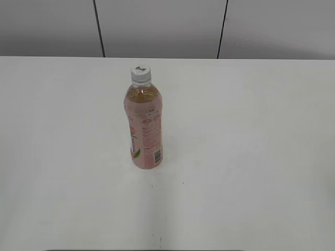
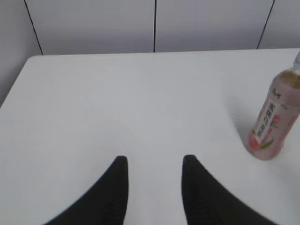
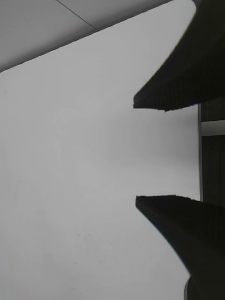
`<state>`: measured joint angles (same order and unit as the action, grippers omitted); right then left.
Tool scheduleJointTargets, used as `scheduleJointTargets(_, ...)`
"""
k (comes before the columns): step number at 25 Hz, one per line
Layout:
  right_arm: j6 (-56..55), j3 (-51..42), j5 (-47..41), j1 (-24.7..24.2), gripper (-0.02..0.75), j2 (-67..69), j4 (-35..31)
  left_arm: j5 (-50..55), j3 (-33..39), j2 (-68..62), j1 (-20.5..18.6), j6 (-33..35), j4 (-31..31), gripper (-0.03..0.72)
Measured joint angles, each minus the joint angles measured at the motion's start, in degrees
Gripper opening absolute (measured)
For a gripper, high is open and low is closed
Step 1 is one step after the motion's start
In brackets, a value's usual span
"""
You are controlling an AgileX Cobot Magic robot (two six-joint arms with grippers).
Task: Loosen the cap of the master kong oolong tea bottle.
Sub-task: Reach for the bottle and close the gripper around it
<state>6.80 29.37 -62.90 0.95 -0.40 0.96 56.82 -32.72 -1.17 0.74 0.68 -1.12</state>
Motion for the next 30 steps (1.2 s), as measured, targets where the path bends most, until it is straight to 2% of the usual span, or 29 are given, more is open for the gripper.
scheduleJointTargets(9,0.0,0.0,0.0,0.0,0.440,0.0,0.0,-22.2,0.8,-9.3,0.0,0.0,-0.1,0.241)
scheduleJointTargets(14,0.0,0.0,0.0,0.0,0.440,0.0,0.0,-33.6,8.8,-13.0,0.0,0.0,-0.1,0.241)
scheduleJointTargets(21,0.0,0.0,0.0,0.0,0.440,0.0,0.0,-62.3,23.1,-16.6,0.0,0.0,-1.9,0.241)
scheduleJointTargets(30,0.0,0.0,0.0,0.0,0.440,0.0,0.0,-80.0,24.6,-35.1,0.0,0.0,-1.8,0.241)
